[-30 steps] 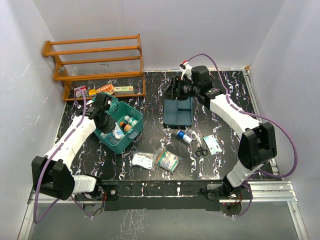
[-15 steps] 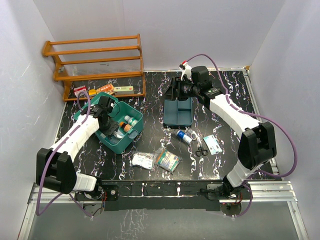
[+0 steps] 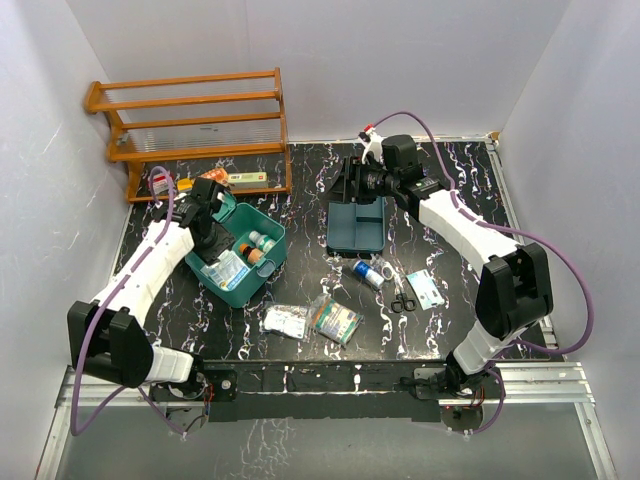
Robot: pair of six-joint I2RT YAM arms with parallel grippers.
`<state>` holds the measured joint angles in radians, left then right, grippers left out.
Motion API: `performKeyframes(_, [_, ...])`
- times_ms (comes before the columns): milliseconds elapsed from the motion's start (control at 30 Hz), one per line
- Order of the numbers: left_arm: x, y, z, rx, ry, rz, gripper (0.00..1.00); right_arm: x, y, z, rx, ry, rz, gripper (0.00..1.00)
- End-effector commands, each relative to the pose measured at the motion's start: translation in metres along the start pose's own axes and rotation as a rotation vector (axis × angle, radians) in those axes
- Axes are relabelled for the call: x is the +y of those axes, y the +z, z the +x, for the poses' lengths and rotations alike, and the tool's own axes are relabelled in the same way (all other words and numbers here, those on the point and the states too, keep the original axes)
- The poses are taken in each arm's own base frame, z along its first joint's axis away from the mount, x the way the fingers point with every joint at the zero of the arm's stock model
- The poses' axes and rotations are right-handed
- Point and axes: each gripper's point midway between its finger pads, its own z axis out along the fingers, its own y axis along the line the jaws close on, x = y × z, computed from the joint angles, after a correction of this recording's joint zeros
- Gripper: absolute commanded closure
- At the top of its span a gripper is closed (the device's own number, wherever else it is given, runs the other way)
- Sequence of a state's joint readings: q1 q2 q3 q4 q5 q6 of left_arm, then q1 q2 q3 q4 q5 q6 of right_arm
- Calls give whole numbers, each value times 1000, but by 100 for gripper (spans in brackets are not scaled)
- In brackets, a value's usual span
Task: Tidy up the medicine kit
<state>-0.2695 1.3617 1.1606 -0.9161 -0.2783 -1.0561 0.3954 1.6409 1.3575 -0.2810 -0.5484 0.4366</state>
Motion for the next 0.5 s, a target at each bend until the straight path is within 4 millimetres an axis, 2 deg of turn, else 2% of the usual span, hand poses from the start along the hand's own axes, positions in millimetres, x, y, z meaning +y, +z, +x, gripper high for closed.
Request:
performKeyframes(0, [-13, 1, 10, 42, 44, 108, 65, 16, -11, -19, -76, -42, -36, 48])
performKeyframes(133, [-18, 13, 15, 57, 105, 133, 67, 11, -12, -15, -74, -41, -7, 47])
performKeyframes(233, [-31, 7, 9, 33, 167, 207, 66, 3, -12, -2, -48, -64, 53, 47])
performKeyframes(333, [-53, -7, 3, 4, 233, 333, 63, -6, -11, 20, -3, -93, 118, 46])
performKeyframes(467, [-69, -32, -4, -38, 305, 467, 61, -18, -12, 64, 94, -91, 200, 45])
